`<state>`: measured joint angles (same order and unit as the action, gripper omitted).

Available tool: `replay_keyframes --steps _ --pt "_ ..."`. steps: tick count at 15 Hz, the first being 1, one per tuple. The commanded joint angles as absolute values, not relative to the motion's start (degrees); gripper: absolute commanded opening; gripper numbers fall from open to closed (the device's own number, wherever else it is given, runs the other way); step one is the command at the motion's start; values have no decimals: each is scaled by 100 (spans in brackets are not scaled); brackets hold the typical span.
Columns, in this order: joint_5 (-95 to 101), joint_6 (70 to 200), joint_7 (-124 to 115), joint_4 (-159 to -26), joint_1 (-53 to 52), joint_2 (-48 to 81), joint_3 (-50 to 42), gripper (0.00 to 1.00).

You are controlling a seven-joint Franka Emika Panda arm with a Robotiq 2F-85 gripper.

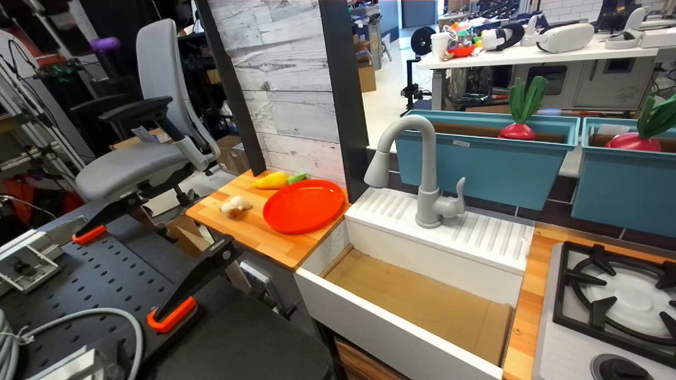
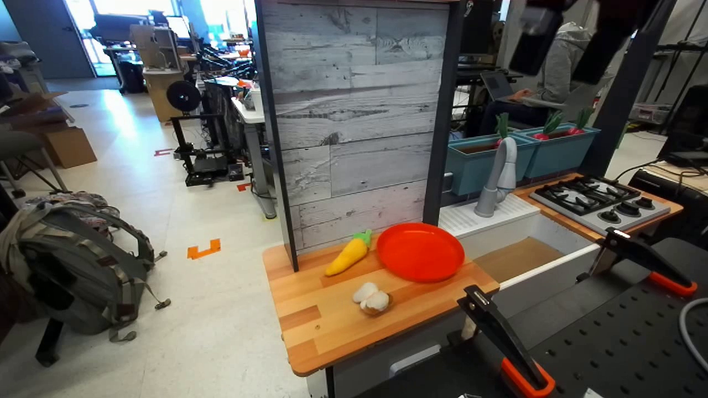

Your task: Put the white object on the plate

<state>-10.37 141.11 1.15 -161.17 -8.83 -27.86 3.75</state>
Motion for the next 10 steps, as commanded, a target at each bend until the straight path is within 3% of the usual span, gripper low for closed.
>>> replay_keyframes --steps 1,6,10 --pt "-1092 15600 -401 -16097 -1024 -1523 772 100" --pt "-1068 17384 -786 -15624 -1060 437 927 100" --pt "-1032 17983 -839 -14859 -991 1894 968 100"
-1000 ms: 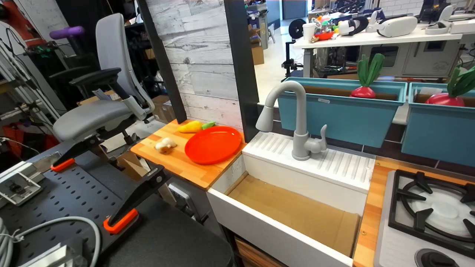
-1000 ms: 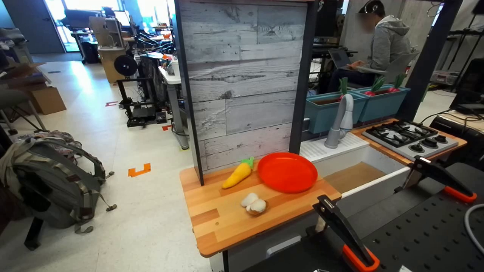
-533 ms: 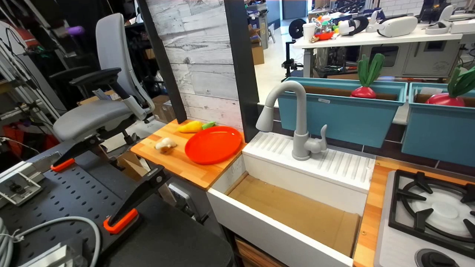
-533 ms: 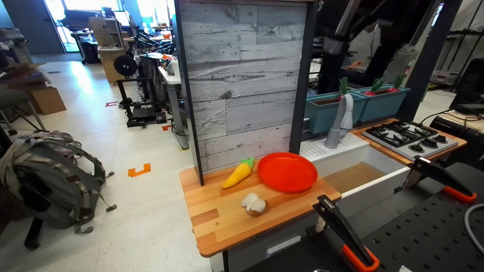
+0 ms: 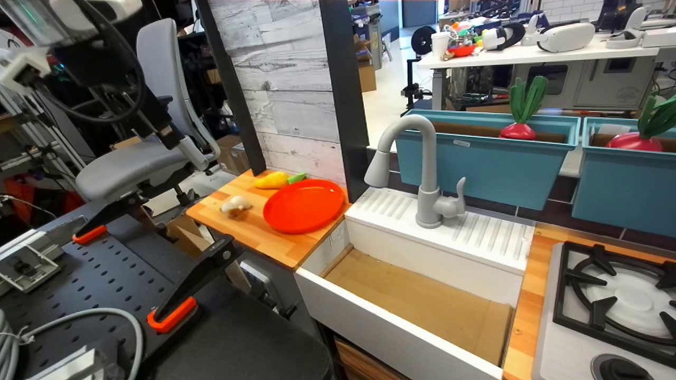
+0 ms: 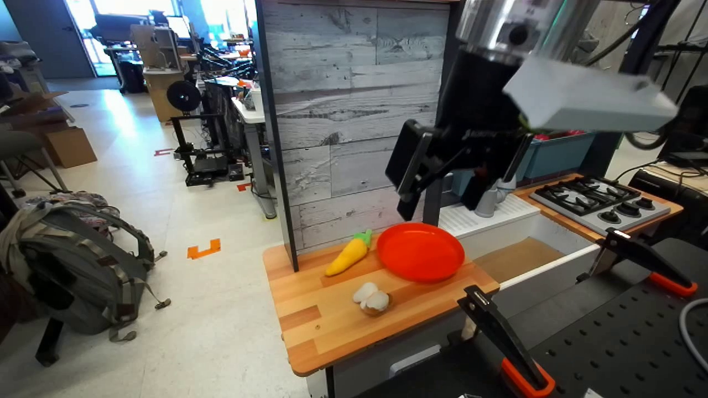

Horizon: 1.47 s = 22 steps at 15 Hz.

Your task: Put the white object on the plate

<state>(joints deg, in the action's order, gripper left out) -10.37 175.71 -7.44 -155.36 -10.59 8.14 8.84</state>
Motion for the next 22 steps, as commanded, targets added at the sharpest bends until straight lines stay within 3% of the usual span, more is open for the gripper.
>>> replay_keyframes --steps 1,11,20,21,22 --pt "-1026 17990 -857 -14653 -972 2171 993 100" --pt "-978 17468 -1196 -12521 -1467 4236 548 100" --pt "-963 16732 -1764 -11331 -2077 5308 48 100" --pt "-943 16674 -1809 -11245 -2122 5391 -3 82" --pt "-929 16645 -1870 -11194 -2194 5447 -68 74"
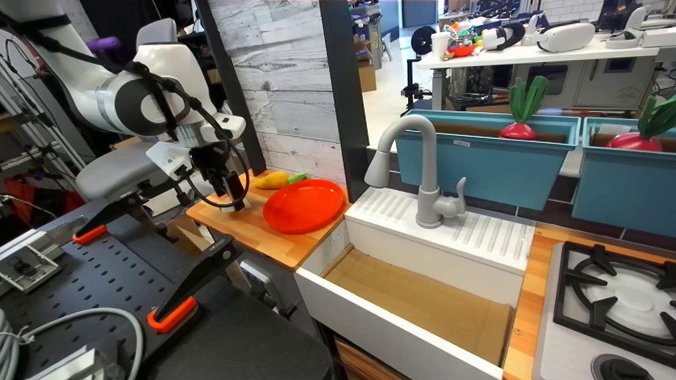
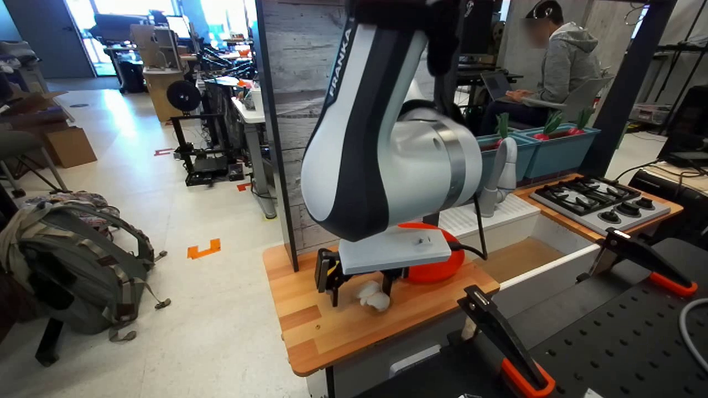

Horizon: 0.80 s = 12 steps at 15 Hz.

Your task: Put the white object on the plate

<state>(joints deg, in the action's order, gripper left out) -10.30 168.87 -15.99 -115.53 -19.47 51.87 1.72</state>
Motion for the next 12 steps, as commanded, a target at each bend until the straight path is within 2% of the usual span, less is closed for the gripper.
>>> replay_keyframes --steps 1,2,9,10,12 --pt "-918 16609 -1872 -11146 -2199 5486 -67 68" --pt "-909 16567 -1874 -11126 -2216 5504 -74 58" --pt "-742 16603 -1739 -11465 -2243 5142 -19 6" --pt "-742 16659 -1723 -11579 -2211 5038 13 1" --pt "-742 16680 -1736 -11750 -2202 4846 -21 2"
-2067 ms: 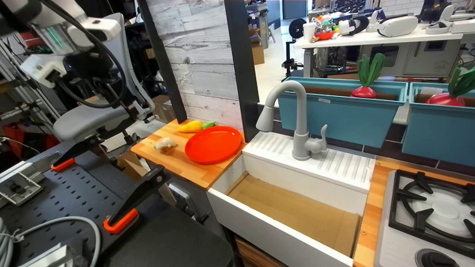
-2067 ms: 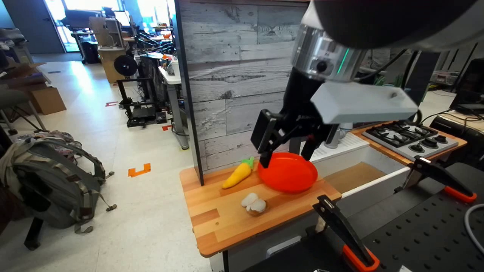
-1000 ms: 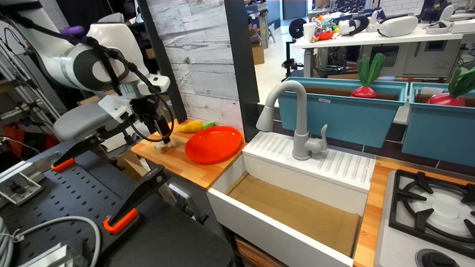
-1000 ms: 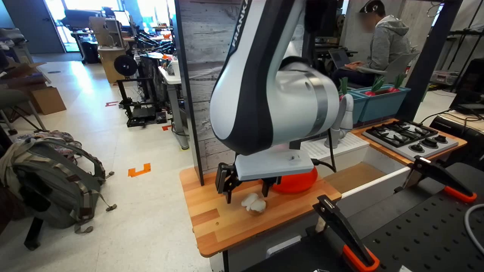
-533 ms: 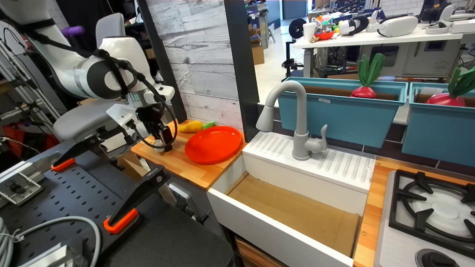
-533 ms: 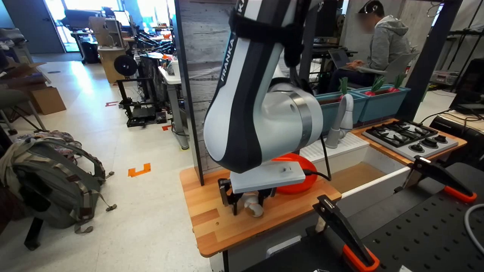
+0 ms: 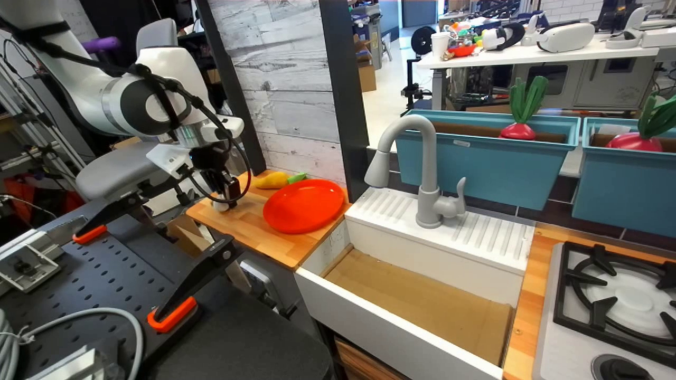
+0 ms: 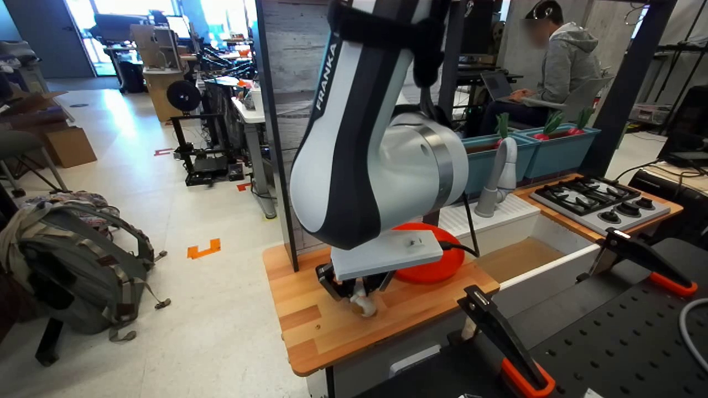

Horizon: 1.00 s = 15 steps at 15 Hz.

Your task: Put the white object on the plate

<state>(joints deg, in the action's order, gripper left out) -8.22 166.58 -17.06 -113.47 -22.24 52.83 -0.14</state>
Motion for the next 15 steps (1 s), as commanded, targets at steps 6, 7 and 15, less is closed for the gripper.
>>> replay_keyframes --steps 6,7,15 --pt "-916 16676 -1555 -12155 -1449 4213 142 3" --pt "-965 16647 -1554 -12139 -1287 4181 167 3" --pt "-1233 16473 -1582 -11689 -279 4557 199 3"
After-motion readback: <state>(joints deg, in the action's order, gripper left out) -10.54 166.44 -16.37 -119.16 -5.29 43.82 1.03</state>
